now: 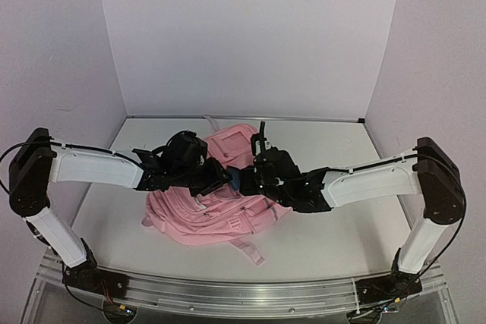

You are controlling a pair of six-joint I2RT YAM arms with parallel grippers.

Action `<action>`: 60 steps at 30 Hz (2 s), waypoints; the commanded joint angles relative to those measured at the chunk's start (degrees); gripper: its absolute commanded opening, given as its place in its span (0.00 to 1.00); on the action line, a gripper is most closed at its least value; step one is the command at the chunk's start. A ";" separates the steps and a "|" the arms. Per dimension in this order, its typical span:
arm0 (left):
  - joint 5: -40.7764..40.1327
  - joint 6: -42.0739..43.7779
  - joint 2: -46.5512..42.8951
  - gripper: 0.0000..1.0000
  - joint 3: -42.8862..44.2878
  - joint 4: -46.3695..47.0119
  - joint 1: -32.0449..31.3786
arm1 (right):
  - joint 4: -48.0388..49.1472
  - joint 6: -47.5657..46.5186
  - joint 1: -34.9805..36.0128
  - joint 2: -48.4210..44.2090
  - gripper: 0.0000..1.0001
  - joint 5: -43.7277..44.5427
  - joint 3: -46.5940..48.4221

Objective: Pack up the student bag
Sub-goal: Place the stationery in the student bag, then reset both arms

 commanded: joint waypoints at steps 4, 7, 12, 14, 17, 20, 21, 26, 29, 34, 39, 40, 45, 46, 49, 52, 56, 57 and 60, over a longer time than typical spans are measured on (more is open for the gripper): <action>-0.29 2.71 3.91 0.34 3.98 -2.22 -0.06 | 2.42 -0.11 0.51 -0.44 0.00 -0.88 2.42; -0.29 3.16 5.15 0.28 5.15 -2.67 -0.05 | 2.34 -0.10 0.50 -0.47 0.00 -1.08 2.38; -0.06 3.67 7.92 0.17 6.94 -2.88 -0.03 | 2.34 -0.10 0.48 -0.23 0.00 -1.54 2.39; 0.43 3.98 9.00 0.12 7.74 -2.46 -0.06 | 2.34 -0.16 0.49 -0.08 0.00 -1.91 2.36; 1.37 5.08 10.57 0.07 8.79 -0.27 -0.03 | 2.34 0.05 0.52 0.34 0.00 -2.63 2.16; 2.61 6.14 12.35 0.03 9.81 2.23 -0.07 | 2.42 0.68 0.52 0.88 0.00 -3.24 1.87; 3.12 6.31 12.86 0.02 10.07 3.31 -0.09 | 2.47 0.82 0.52 1.04 0.00 -3.40 1.81; 3.97 6.88 14.15 0.00 10.94 8.16 -0.06 | 2.90 1.40 0.49 1.68 0.00 -4.07 1.64; 4.24 6.74 14.36 0.00 10.46 11.46 -0.06 | 3.20 1.68 0.48 2.11 0.00 -4.15 1.59; 3.86 6.47 12.27 0.02 8.46 13.49 0.01 | 3.30 2.01 0.47 2.23 0.00 -4.05 1.46; 1.97 6.80 3.15 0.15 4.70 5.01 0.46 | 3.30 2.26 0.51 0.50 0.09 -3.35 0.32; 1.64 7.11 0.49 0.20 3.63 2.97 0.56 | 3.30 2.25 0.52 0.01 0.11 -3.13 -0.02; 3.88 9.43 -9.52 0.42 2.04 -10.07 2.41 | 2.86 1.92 0.52 -3.66 0.34 -5.14 -1.01; 3.73 9.59 -11.48 0.44 1.98 -12.24 2.85 | 2.73 1.96 0.48 -4.69 0.38 -5.45 -1.29; 3.11 8.66 -17.44 0.54 -0.27 -16.89 4.04 | 1.70 2.01 0.36 -7.51 0.47 -5.49 -2.06; 5.01 6.81 -21.70 0.60 -3.82 -16.60 5.83 | -1.28 1.88 -0.42 -7.88 0.46 -4.53 -0.86; 8.17 4.80 -23.22 0.61 -6.92 -12.37 7.19 | -3.58 2.64 -3.08 -5.32 0.39 -6.08 0.69; 9.26 4.25 -22.85 0.60 -7.55 -10.58 7.45 | -3.68 2.78 -3.70 -4.39 0.37 -7.33 1.09; 14.14 2.45 -20.61 0.59 -9.63 -4.97 8.53 | -3.81 2.72 -4.89 -0.81 0.33 -10.33 2.76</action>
